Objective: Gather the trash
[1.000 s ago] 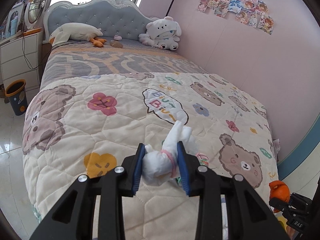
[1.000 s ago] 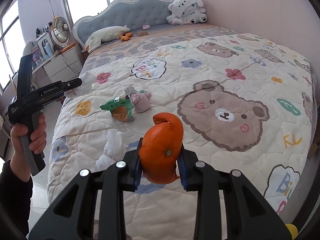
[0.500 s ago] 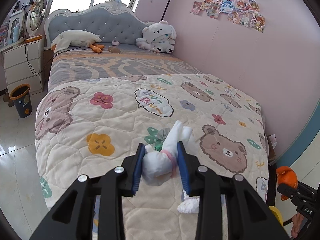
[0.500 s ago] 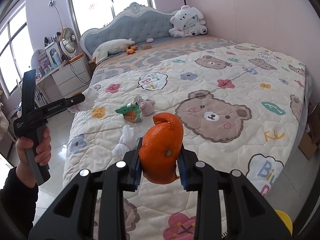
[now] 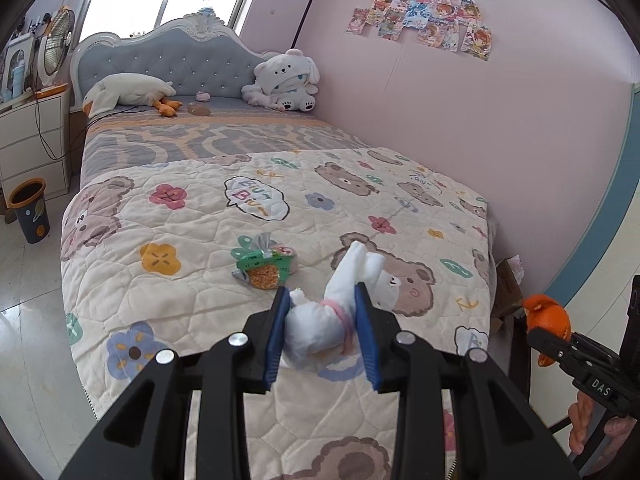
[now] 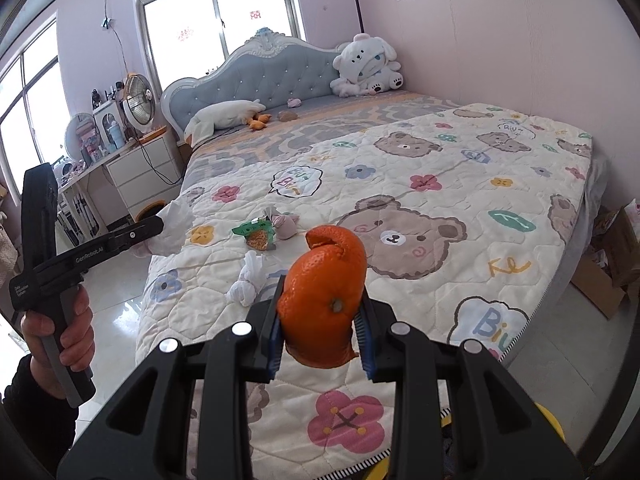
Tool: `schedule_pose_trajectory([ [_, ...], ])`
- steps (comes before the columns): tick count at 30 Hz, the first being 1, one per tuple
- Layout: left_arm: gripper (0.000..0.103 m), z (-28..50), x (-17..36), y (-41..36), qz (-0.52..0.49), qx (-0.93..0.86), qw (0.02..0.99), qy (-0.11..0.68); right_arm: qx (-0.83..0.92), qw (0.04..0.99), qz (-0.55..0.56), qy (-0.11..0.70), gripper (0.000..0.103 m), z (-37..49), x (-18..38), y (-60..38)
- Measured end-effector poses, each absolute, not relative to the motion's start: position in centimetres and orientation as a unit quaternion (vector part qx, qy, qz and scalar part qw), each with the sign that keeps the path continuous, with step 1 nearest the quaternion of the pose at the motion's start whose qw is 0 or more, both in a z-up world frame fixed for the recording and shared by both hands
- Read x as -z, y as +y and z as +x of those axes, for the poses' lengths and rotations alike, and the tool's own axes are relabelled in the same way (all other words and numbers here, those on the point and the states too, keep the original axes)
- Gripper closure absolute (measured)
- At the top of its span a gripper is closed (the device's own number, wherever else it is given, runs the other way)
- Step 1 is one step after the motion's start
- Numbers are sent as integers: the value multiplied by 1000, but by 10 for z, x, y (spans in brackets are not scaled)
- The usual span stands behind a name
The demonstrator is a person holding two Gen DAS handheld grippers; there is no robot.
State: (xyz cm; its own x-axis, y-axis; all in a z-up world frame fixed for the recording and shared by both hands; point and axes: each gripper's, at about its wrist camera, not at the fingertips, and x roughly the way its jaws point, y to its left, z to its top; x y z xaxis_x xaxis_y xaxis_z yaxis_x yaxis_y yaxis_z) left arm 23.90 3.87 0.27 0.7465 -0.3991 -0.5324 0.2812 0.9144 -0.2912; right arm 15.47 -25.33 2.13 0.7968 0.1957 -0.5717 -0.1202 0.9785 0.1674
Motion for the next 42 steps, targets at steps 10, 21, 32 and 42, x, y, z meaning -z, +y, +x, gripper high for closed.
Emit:
schedule_pose_trajectory([
  [10,72,193,-13,-12,-61,229,925,297,-53,952,70,293,74,114,-29,-290],
  [21,72,155,-17,-67,-28,281,915,289,-23,955,82,283,74,72,-31,-332],
  [32,72,127,-14,-113,9,319,903,288,1,954,100,283,73,39,-22,-366],
  [42,72,114,-5,-146,30,338,892,299,15,953,115,279,73,22,-16,-390],
])
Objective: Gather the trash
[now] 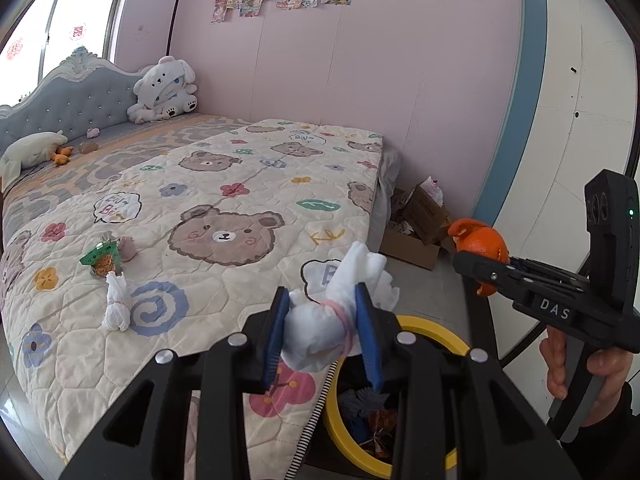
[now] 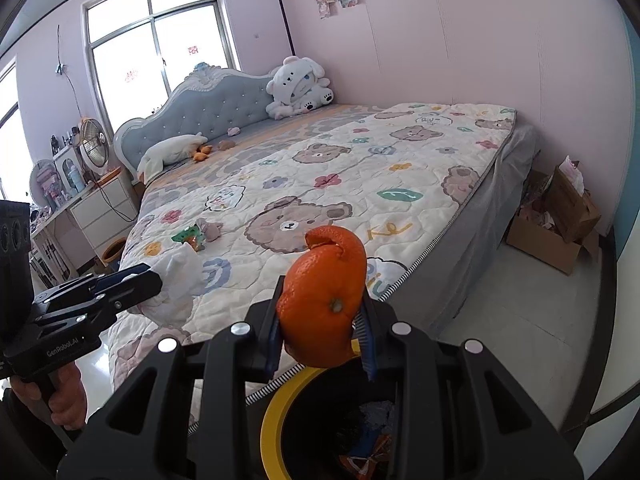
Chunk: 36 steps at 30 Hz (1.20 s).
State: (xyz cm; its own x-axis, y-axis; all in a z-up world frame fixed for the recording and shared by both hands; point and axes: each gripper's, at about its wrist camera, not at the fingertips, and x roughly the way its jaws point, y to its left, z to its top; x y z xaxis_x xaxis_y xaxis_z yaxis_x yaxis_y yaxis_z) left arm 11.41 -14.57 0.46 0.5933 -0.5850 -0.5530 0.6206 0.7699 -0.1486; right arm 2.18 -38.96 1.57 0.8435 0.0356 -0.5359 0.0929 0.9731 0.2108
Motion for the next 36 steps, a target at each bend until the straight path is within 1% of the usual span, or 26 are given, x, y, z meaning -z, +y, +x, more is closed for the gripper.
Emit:
schedule_pose_trajectory([
  [20,72,109,50,-198,64,361,859,357,45,936,149,315,73,11,26,-425],
  [36,71,106,95,-211,68,381,824,413,39,914,179,362,72,17,65,-433],
])
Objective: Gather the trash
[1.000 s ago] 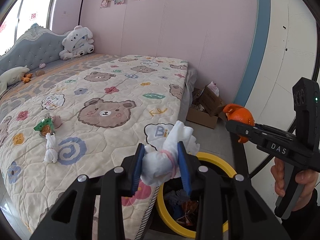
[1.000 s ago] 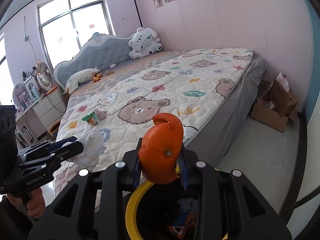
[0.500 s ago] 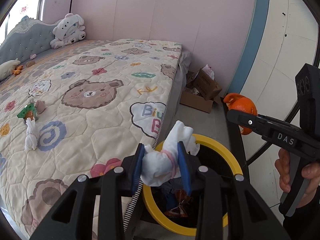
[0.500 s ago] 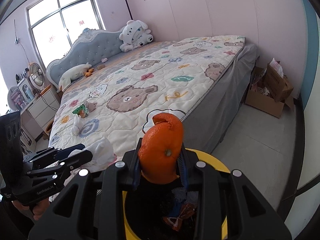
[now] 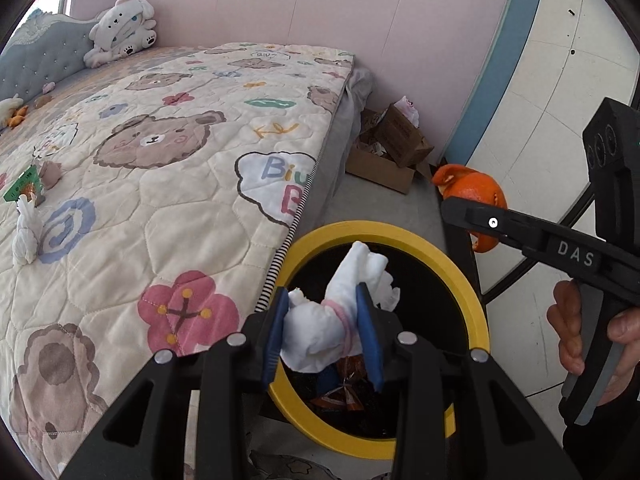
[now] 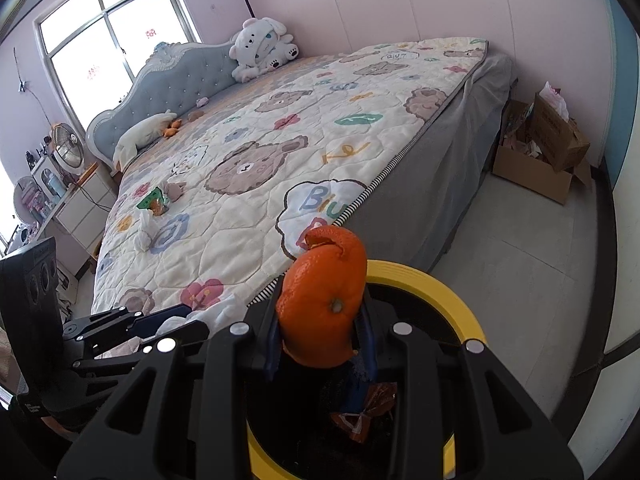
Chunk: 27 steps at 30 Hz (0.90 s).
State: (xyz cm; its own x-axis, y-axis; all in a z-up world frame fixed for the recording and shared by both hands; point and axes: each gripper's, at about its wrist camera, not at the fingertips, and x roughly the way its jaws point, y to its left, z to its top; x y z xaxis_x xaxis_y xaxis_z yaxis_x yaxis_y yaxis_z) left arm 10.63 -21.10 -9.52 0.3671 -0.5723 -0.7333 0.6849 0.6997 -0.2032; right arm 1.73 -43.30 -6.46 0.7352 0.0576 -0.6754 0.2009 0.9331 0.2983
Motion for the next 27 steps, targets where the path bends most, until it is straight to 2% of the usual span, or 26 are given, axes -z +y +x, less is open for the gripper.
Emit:
schedule_pose_trajectory([
  [13,70,100,98,-212,69,389,818,417,40,911,179,371,71,18,73,-431],
  [19,67,98,96,-210,62,394,816,418,48,907,175,380,62,19,73,-430],
  [22,58,98,95,-206,58,393,818,416,54,907,182,377,54,18,72,-433],
  [25,47,97,90,-203,55,393,821,411,62,907,185,373,53,17,69,-436],
  [27,34,97,86,-198,49,390,828,400,67,908,189,368,52,15,66,-438],
])
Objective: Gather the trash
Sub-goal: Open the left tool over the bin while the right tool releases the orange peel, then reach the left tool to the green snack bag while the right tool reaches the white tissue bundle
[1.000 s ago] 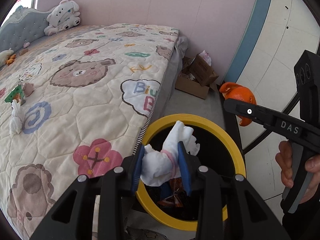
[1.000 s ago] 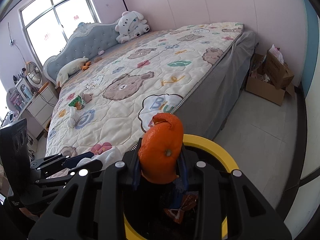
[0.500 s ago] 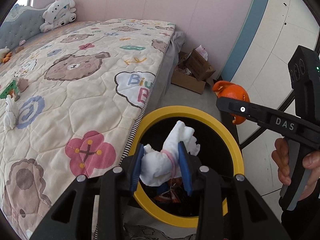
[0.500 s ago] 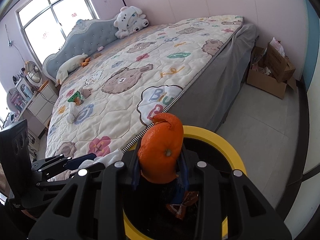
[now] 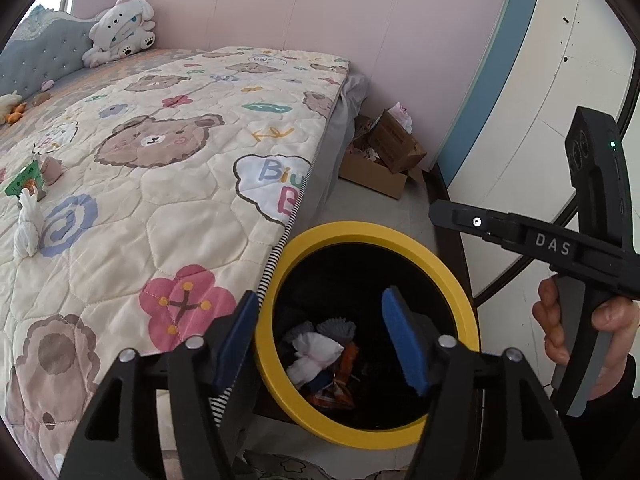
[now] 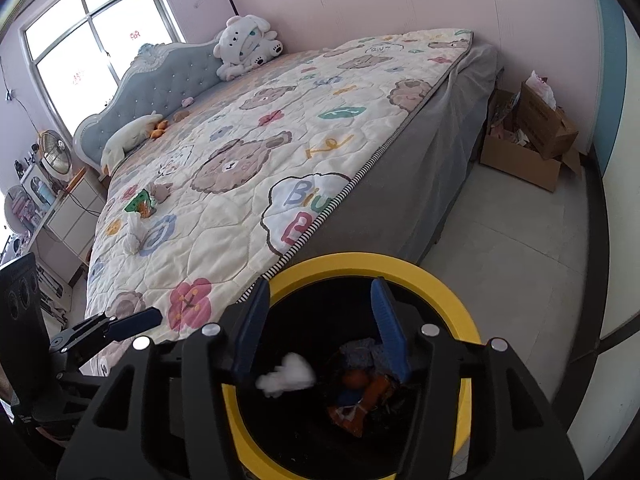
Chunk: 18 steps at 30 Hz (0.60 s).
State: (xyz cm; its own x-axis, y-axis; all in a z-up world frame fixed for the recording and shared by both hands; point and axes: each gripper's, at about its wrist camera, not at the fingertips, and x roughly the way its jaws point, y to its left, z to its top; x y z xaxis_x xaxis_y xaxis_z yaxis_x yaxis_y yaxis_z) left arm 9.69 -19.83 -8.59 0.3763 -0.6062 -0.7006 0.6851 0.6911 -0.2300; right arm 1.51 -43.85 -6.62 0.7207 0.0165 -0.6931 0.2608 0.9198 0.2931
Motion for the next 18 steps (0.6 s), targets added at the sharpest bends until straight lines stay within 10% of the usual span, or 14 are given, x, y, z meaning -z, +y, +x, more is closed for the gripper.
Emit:
schedule_pose_trajectory([
  [18,17,143,65,-132,7,311,879,362,42,921,197,335,41,40,50,-415],
])
